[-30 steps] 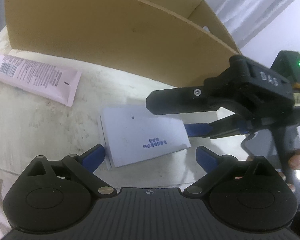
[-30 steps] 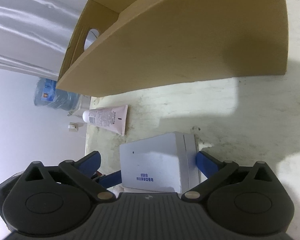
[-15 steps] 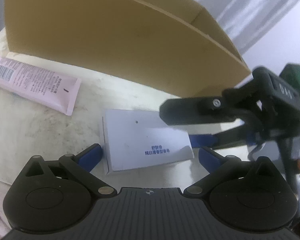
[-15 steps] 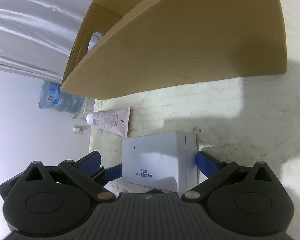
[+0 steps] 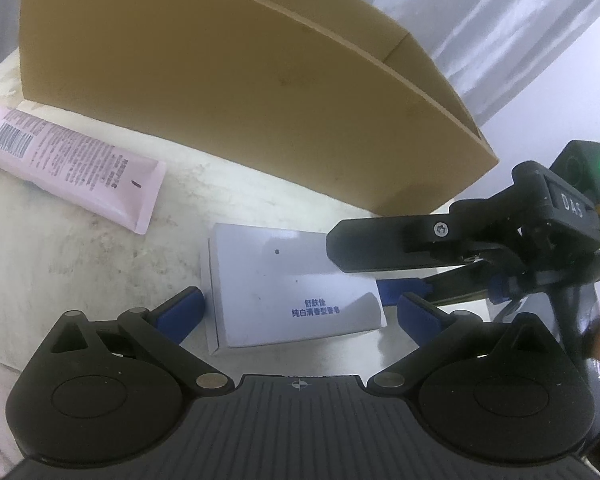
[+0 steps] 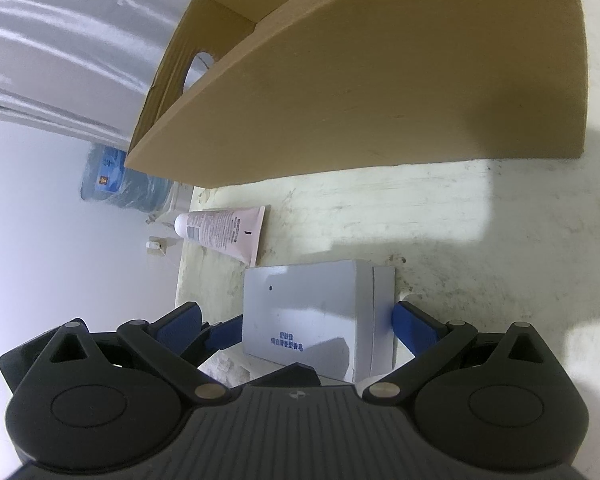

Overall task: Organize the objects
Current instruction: 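Close the right tool on the white box's sides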

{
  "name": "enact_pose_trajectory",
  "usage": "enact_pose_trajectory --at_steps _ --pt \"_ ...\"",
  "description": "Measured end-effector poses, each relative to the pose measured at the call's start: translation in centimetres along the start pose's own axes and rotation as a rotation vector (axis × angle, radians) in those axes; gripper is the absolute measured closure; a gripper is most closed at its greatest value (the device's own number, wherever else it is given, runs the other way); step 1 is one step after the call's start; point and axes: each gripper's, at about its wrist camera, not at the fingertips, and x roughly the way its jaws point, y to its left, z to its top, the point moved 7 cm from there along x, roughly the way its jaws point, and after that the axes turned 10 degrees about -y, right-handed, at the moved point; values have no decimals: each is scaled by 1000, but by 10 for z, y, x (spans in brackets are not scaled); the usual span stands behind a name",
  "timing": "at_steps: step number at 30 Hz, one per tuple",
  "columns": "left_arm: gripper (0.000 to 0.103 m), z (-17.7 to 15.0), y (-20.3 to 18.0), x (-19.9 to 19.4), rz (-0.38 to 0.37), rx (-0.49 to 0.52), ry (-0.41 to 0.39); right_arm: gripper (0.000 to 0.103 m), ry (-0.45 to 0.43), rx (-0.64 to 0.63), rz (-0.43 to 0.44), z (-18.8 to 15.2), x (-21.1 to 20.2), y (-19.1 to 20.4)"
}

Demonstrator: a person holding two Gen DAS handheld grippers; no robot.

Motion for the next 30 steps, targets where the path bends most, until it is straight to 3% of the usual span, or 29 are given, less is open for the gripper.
enact_pose_trajectory --at_steps 19,26,30 --pt "0 2 3 -4 -14 -19 13 0 14 -10 -11 0 -2 -1" --pt "0 1 5 -6 -27 -2 6 0 -5 60 -12 3 -4 -5" --pt "0 -1 9 -9 -60 -12 -6 0 0 -15 -57 -1 0 5"
